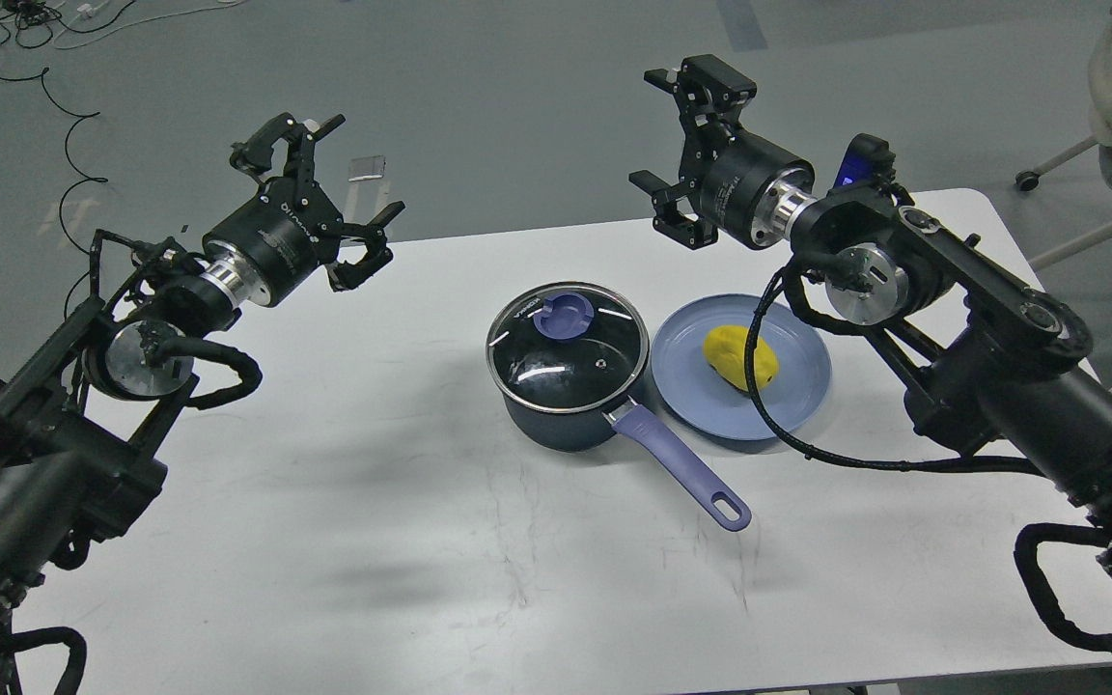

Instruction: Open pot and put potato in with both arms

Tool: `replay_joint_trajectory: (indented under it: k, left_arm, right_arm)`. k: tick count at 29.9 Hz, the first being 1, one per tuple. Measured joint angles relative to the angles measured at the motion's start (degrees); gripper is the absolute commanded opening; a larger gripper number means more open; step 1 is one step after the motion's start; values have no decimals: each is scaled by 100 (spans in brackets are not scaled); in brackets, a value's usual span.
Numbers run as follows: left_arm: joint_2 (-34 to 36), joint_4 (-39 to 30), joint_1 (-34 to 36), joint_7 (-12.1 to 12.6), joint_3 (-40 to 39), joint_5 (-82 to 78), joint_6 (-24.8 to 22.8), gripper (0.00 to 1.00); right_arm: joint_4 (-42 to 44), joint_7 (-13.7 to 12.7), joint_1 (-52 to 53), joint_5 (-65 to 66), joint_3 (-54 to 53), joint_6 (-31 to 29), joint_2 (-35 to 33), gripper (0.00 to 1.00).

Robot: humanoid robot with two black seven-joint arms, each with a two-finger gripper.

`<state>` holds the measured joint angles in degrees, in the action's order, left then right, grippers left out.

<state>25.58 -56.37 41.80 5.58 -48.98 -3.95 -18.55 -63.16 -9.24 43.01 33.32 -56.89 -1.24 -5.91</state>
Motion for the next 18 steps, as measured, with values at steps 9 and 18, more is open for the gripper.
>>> replay_joint_trajectory:
  k: [9,18]
  left_arm:
    - [-16,-31,-13,0,6,-5,0,98]
    - [-17,-33,-28,2,87,-34,3,98]
  right_arm:
    - [0,1,2,6,3,0,19,100]
    - [-10,16,22,50,19,0,31,100]
